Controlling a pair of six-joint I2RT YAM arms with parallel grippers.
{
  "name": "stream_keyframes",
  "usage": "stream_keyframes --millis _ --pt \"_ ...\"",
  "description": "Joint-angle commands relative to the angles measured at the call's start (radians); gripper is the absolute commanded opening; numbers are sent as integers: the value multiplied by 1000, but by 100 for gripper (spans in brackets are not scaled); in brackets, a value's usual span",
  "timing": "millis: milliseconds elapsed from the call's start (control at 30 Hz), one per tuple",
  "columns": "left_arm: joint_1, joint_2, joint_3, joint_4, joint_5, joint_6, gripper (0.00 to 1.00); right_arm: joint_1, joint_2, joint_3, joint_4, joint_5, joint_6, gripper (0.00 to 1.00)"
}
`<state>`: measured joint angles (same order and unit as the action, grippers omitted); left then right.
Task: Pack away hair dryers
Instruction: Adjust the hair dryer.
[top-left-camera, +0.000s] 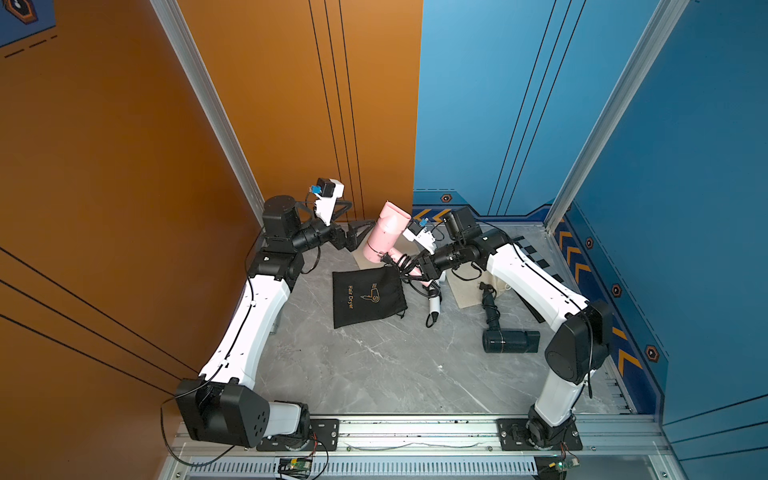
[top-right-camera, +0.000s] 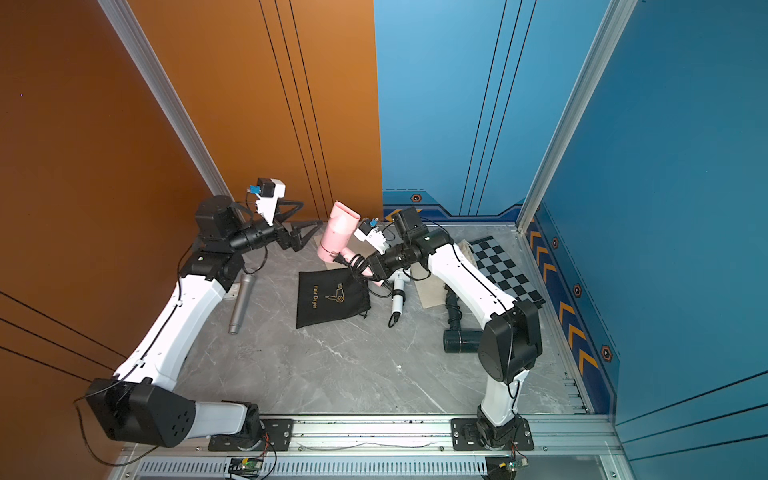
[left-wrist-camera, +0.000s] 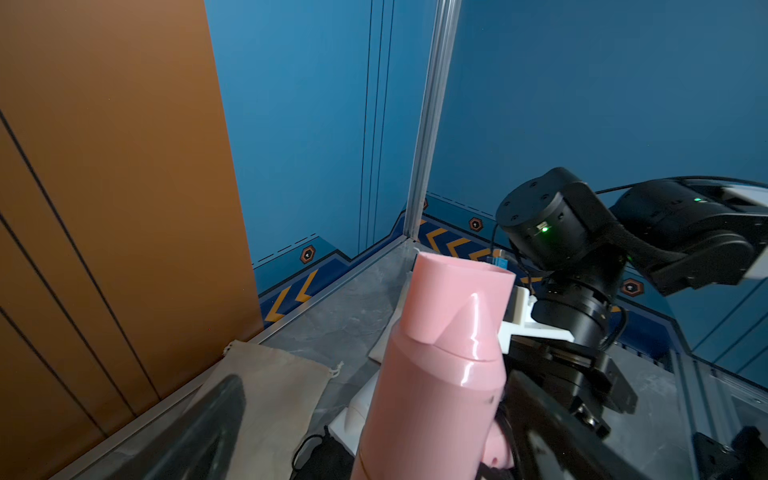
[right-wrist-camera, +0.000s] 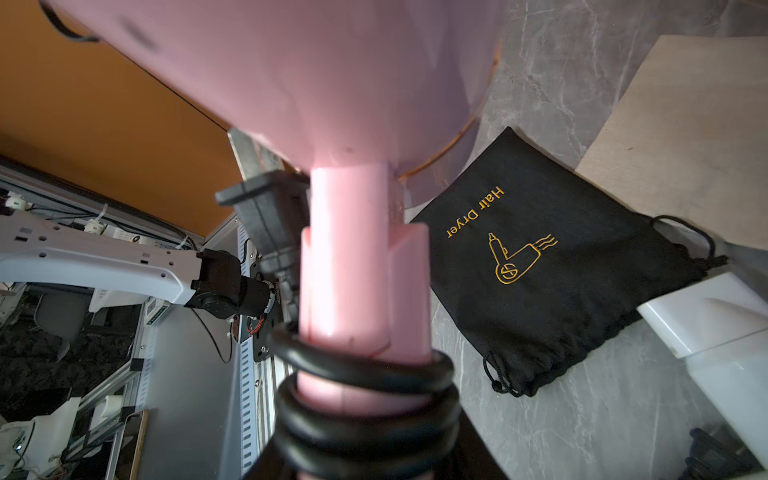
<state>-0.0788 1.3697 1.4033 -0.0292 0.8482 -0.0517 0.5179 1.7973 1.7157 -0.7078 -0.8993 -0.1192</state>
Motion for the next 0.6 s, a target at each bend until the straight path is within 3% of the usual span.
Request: stream_keyframes --millis 0,300,567 --pt "44 35 44 75 255 -152 99 1 -72 53 -18 -84 -92 18" --pt "39 105 89 77 371 -179 99 18 -26 160 -113 -88 -169 18" --pt "6 103 81 77 379 -135 99 43 71 312 -240 -68 -229 18"
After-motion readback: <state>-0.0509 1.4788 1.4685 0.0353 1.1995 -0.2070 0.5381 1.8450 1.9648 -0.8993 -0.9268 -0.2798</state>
